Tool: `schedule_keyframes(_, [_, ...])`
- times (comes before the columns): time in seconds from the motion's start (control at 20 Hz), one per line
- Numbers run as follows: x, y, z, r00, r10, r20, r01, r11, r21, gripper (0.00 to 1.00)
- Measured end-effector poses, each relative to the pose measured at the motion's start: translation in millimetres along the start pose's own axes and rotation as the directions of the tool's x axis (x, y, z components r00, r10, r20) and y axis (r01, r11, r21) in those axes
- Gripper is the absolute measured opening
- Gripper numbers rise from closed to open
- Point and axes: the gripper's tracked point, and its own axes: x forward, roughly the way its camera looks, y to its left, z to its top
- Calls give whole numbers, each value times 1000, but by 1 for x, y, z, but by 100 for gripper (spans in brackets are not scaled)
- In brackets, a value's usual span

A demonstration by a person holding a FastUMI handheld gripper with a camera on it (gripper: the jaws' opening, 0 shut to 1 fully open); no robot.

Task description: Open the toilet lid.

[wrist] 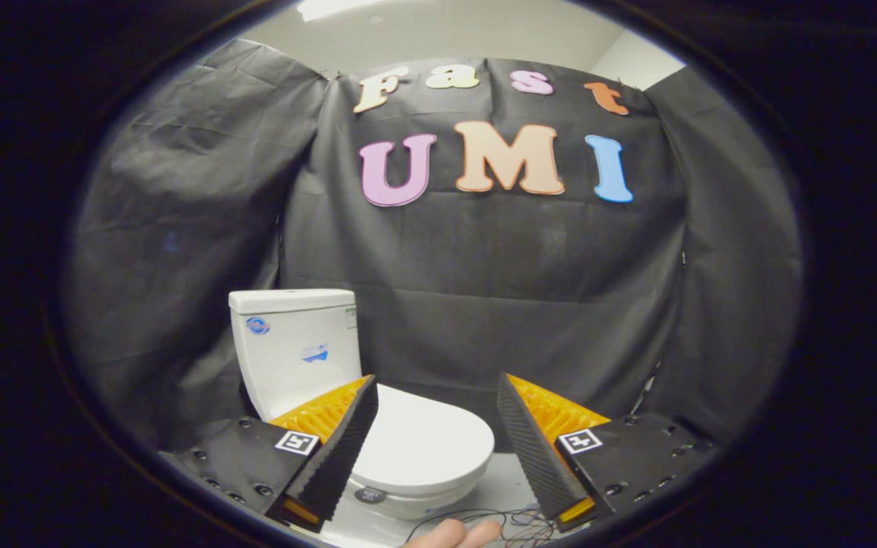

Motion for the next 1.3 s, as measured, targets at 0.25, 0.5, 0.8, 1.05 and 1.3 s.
schedule_keyframes(0.25, [28, 41, -50, 995, 45, -84, -39, 996, 78, 99])
schedule_keyframes(0.5, [22, 86, -96, 994, 64, -85, -46, 979, 201, 98])
schedule_keyframes(0.8, [5, 113, -172, 991, 26, -130, 35, 896, 444, 99])
schedule_keyframes(1.05, [4, 98, -207, 992, -37, -124, 111, 735, 669, 99])
schedule_keyframes(1.3, [2, 63, -237, 976, -147, -161, 217, 576, 788, 99])
